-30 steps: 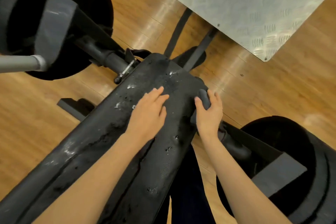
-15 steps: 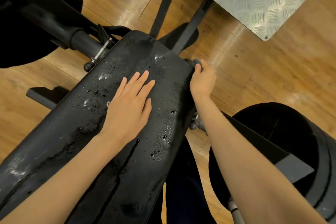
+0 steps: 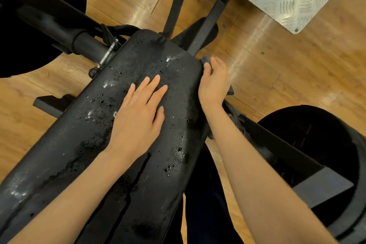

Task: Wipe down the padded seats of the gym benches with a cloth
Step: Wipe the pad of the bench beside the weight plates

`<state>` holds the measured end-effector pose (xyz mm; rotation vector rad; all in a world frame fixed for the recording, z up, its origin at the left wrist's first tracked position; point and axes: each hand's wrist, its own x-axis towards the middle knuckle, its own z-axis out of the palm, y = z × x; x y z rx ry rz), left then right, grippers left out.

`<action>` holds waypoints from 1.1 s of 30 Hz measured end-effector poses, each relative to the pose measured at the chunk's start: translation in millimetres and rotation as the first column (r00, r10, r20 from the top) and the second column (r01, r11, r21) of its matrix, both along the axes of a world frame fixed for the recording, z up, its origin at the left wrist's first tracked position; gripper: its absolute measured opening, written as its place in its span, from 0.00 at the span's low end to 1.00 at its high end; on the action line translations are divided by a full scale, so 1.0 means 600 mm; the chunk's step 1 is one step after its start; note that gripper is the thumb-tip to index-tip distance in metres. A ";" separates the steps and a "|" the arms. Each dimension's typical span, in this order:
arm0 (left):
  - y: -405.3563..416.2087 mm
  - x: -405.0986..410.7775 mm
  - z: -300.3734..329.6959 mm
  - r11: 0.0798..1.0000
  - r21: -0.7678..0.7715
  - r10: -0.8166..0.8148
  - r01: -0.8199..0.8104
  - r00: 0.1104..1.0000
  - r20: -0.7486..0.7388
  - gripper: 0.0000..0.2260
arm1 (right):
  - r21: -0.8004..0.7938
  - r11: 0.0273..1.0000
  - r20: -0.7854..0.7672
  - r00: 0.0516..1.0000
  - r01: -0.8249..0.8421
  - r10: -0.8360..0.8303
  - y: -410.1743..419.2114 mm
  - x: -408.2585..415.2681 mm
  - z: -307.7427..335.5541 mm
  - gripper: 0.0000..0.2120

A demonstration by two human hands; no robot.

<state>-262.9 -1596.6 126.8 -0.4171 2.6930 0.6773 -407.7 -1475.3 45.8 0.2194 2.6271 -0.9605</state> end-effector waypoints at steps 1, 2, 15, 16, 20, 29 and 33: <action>0.000 0.000 0.000 1.000 -0.003 0.000 0.000 1.000 -0.002 0.23 | -0.008 0.999 -0.001 0.999 -0.033 0.033 0.002 0.022 0.014 0.15; 0.000 0.000 0.000 1.000 -0.007 0.000 0.000 1.000 -0.005 0.23 | -0.025 0.994 -0.017 0.995 -0.103 0.102 0.009 0.054 0.034 0.17; 0.001 0.000 0.000 1.000 -0.020 0.001 -0.001 1.000 -0.009 0.21 | -0.016 0.976 -0.055 0.974 -0.219 0.218 -0.005 0.051 0.038 0.14; 0.002 0.000 0.000 1.000 -0.022 0.004 -0.004 1.000 -0.012 0.21 | -0.033 0.954 -0.085 0.952 -0.298 0.295 0.007 0.086 0.058 0.16; 0.002 -0.002 0.002 1.000 -0.012 0.009 -0.009 1.000 0.003 0.23 | -0.032 0.897 -0.141 0.890 -0.441 0.433 0.023 0.073 0.048 0.17; -0.017 -0.004 0.012 1.000 -0.008 0.026 -0.026 0.999 0.028 0.24 | -0.097 0.927 -0.127 0.929 -0.362 0.349 0.005 0.086 0.055 0.16; -0.043 0.002 0.019 0.990 -0.080 0.119 -0.114 0.992 0.049 0.26 | -0.122 0.842 -0.159 0.848 -0.525 0.506 0.028 0.077 0.052 0.17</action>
